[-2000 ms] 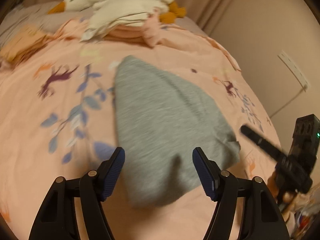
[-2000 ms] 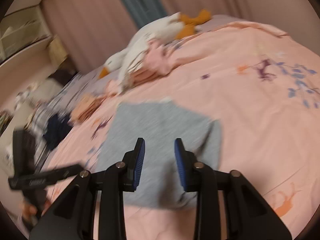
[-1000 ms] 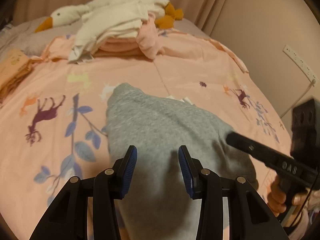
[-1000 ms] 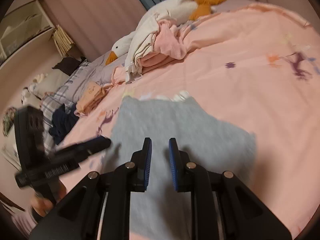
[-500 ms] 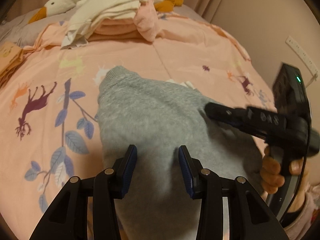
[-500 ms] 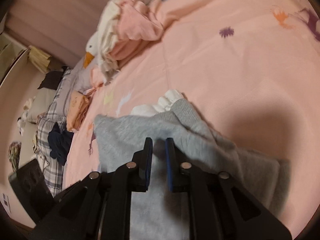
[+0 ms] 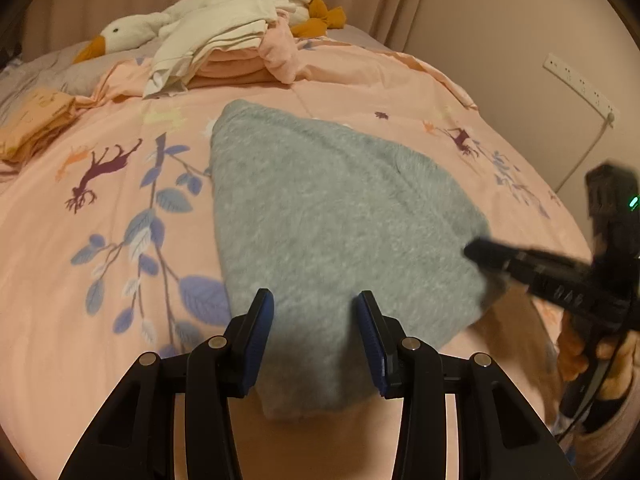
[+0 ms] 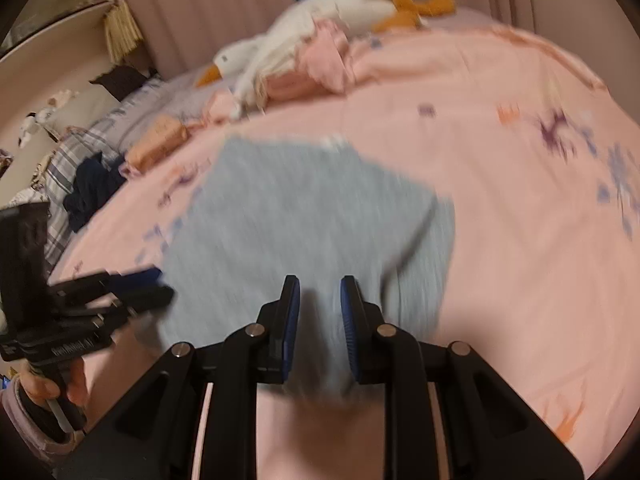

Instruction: Fold small clothes

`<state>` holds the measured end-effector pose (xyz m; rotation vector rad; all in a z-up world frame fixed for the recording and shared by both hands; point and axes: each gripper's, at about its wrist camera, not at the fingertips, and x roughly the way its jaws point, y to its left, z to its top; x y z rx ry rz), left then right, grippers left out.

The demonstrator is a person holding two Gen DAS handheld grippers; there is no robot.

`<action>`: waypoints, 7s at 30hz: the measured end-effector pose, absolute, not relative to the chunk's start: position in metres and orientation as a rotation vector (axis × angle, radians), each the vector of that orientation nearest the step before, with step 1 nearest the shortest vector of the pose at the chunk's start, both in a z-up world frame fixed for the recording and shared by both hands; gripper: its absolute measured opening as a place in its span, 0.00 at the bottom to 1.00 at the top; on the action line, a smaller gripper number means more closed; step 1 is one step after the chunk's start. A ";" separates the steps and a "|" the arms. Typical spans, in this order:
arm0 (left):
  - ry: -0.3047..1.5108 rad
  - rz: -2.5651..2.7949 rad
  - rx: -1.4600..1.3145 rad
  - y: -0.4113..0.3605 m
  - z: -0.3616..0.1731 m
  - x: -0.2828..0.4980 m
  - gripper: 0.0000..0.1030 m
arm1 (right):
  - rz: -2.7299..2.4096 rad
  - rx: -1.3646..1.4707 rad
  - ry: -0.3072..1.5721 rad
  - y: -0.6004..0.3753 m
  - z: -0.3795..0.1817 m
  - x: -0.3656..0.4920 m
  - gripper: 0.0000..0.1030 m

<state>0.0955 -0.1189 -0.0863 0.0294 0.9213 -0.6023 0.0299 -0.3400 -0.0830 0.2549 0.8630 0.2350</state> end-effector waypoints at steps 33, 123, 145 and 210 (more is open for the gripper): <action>1.220 -0.707 -0.614 -0.066 -0.130 0.142 0.68 | 0.257 0.868 0.860 -0.414 -0.122 0.012 0.70; 0.955 -0.532 -0.395 -0.014 -0.055 0.103 0.51 | 0.420 0.315 0.686 -0.231 -0.028 0.026 0.24; 0.912 -0.455 -0.409 0.027 -0.050 0.128 0.51 | 0.495 0.288 0.679 -0.181 -0.021 0.067 0.24; 1.062 -0.324 -0.294 0.011 -0.103 0.178 0.53 | 0.374 0.371 0.810 -0.213 -0.092 0.119 0.31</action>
